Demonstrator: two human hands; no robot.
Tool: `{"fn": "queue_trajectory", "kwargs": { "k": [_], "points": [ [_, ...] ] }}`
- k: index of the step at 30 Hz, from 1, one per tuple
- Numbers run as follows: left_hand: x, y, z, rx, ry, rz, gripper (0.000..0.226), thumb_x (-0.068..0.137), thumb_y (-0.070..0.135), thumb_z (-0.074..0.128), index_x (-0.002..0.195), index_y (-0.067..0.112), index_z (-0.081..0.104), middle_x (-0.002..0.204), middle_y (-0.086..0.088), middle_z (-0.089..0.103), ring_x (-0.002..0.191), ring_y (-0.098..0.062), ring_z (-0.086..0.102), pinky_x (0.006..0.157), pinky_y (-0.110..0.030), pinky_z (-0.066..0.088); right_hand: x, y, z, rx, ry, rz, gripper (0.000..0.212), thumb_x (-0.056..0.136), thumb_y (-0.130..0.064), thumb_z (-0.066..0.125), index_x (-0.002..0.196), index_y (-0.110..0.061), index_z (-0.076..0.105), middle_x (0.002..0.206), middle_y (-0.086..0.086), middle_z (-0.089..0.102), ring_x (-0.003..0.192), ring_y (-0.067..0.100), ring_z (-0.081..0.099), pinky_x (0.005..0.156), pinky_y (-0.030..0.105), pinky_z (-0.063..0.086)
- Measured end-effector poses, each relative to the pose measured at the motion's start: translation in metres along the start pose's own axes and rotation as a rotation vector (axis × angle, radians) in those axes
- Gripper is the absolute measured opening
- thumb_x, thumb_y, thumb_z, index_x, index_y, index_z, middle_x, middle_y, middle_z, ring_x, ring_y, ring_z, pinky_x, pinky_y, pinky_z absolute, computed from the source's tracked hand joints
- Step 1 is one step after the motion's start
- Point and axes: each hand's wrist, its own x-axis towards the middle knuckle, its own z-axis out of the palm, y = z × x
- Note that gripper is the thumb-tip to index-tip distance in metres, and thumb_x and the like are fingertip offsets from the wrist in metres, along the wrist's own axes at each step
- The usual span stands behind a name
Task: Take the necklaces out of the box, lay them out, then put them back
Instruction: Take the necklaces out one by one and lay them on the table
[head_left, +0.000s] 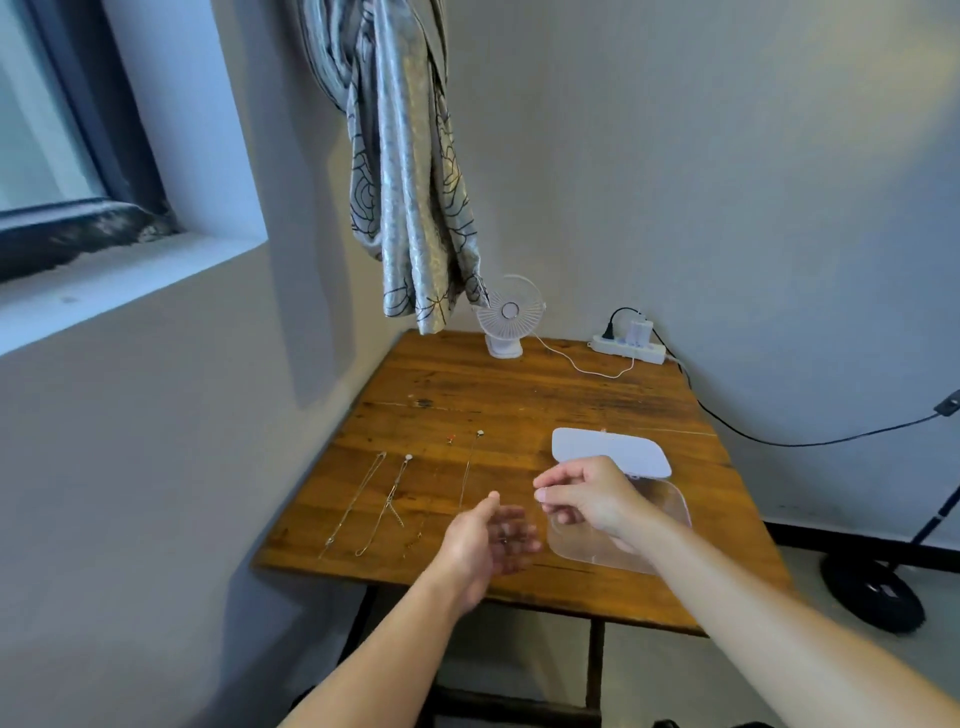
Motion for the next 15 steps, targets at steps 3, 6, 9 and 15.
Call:
{"fn": "queue_trajectory", "kwargs": {
  "k": [3,6,9,15],
  "points": [
    [-0.003,-0.009,-0.017,0.194,0.069,0.062,0.015,0.093,0.013,0.057,0.105,0.007,0.065,0.092,-0.013,0.071,0.079,-0.021,0.069,0.069,-0.027,0.057,-0.002,0.032,0.021,-0.003,0.077,0.064,0.014,0.085,-0.001,0.067,0.086,-0.013,0.074,0.086,0.012,0.073,0.074,0.022,0.069,0.075,0.034,0.060],
    [0.004,-0.023,-0.032,0.577,0.190,0.172,0.013,0.090,0.007,0.060,0.093,0.019,0.064,0.093,-0.003,0.065,0.081,-0.013,0.065,0.071,-0.023,0.056,-0.008,0.062,0.030,-0.155,0.158,0.023,0.013,0.088,-0.002,0.064,0.098,-0.007,0.071,0.082,0.005,0.071,0.071,0.016,0.070,0.063,0.025,0.059],
    [0.006,-0.035,-0.037,0.897,0.232,0.317,0.014,0.090,0.013,0.060,0.097,0.024,0.065,0.098,0.010,0.059,0.089,-0.004,0.058,0.080,-0.019,0.048,-0.016,0.079,0.034,-0.394,0.159,-0.081,0.016,0.088,-0.016,0.067,0.104,-0.014,0.071,0.078,-0.008,0.070,0.070,0.004,0.067,0.061,0.014,0.049],
    [0.006,-0.055,-0.044,1.195,0.297,0.552,0.012,0.092,0.025,0.059,0.101,0.024,0.066,0.103,0.009,0.058,0.089,-0.002,0.055,0.084,-0.021,0.050,-0.024,0.091,0.023,-0.632,0.252,-0.131,0.021,0.090,-0.022,0.065,0.109,-0.016,0.071,0.095,-0.001,0.073,0.080,0.005,0.060,0.061,0.005,0.037]
  ]
}}
